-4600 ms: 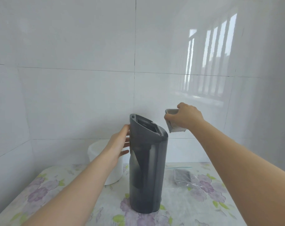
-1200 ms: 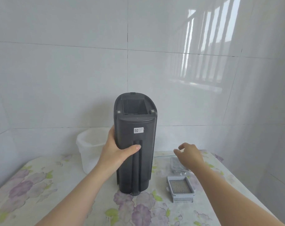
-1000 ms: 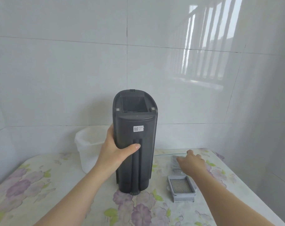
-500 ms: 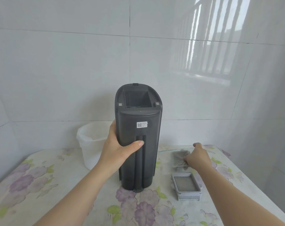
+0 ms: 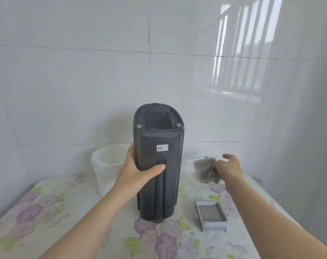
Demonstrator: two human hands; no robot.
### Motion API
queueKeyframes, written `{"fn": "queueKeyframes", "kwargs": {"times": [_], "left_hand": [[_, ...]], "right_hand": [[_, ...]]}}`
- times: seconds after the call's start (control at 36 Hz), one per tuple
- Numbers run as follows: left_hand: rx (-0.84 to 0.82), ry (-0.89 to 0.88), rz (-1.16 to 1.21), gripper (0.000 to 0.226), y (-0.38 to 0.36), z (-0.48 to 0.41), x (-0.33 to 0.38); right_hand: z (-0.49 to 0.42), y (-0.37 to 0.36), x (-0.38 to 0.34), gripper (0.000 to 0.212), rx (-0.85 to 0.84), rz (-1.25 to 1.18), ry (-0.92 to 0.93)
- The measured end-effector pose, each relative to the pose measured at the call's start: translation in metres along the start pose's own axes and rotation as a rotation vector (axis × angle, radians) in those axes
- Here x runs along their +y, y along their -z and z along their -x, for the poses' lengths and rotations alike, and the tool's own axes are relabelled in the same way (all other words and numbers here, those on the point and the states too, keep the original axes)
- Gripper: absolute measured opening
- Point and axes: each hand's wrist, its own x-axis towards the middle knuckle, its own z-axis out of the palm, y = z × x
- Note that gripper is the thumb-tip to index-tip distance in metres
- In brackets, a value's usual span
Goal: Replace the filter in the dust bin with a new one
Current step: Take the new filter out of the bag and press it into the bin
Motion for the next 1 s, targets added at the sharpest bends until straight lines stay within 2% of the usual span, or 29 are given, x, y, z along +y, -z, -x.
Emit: {"fn": "queueKeyframes", "kwargs": {"times": [0.08, 0.14, 0.19, 0.28, 0.31, 0.33, 0.44, 0.5, 0.61, 0.67, 0.75, 0.86, 1.0], "left_hand": [[0.04, -0.019, -0.012, 0.107, 0.001, 0.007, 0.005], [0.147, -0.055, -0.032, 0.106, 0.001, 0.013, 0.012], [0.296, -0.099, -0.057, 0.079, 0.001, 0.018, 0.017], [0.483, -0.223, -0.151, 0.026, 0.004, 0.02, 0.021], [0.503, -0.263, -0.173, 0.015, 0.005, 0.021, 0.022], [0.505, -0.293, -0.191, 0.017, 0.006, 0.023, 0.023], [0.413, -0.32, -0.258, 0.042, 0.003, 0.032, 0.028], [0.295, -0.269, -0.246, 0.04, -0.002, 0.036, 0.03], [0.001, -0.111, -0.24, 0.029, -0.018, 0.046, 0.041], [-0.077, -0.045, -0.269, 0.028, -0.027, 0.048, 0.042], [-0.087, -0.018, -0.313, 0.028, -0.034, 0.05, 0.043], [-0.073, 0.028, -0.308, 0.014, -0.038, 0.048, 0.046], [-0.086, 0.104, -0.236, 0.015, -0.034, 0.046, 0.047]], "right_hand": [[0.01, 0.007, -0.005, 0.051, -0.03, 0.012, 0.008], [0.019, 0.012, -0.007, 0.047, -0.06, 0.023, 0.022], [0.024, 0.017, -0.007, 0.045, -0.087, 0.03, 0.017], [0.035, 0.025, -0.01, 0.04, -0.146, 0.003, -0.009], [0.038, 0.028, -0.011, 0.039, -0.167, -0.01, -0.007], [0.042, 0.03, -0.012, 0.041, -0.182, -0.016, 0.003], [0.054, 0.035, -0.015, 0.042, -0.258, -0.033, 0.047], [0.059, 0.035, -0.016, 0.039, -0.299, -0.034, 0.07], [0.07, 0.031, -0.019, 0.048, -0.393, -0.057, 0.139], [0.075, 0.027, -0.021, 0.053, -0.439, -0.066, 0.161], [0.083, 0.019, -0.023, 0.059, -0.521, -0.064, 0.192], [0.09, 0.013, -0.022, 0.058, -0.597, -0.073, 0.209], [0.094, 0.009, -0.019, 0.058, -0.648, -0.088, 0.191]]}}
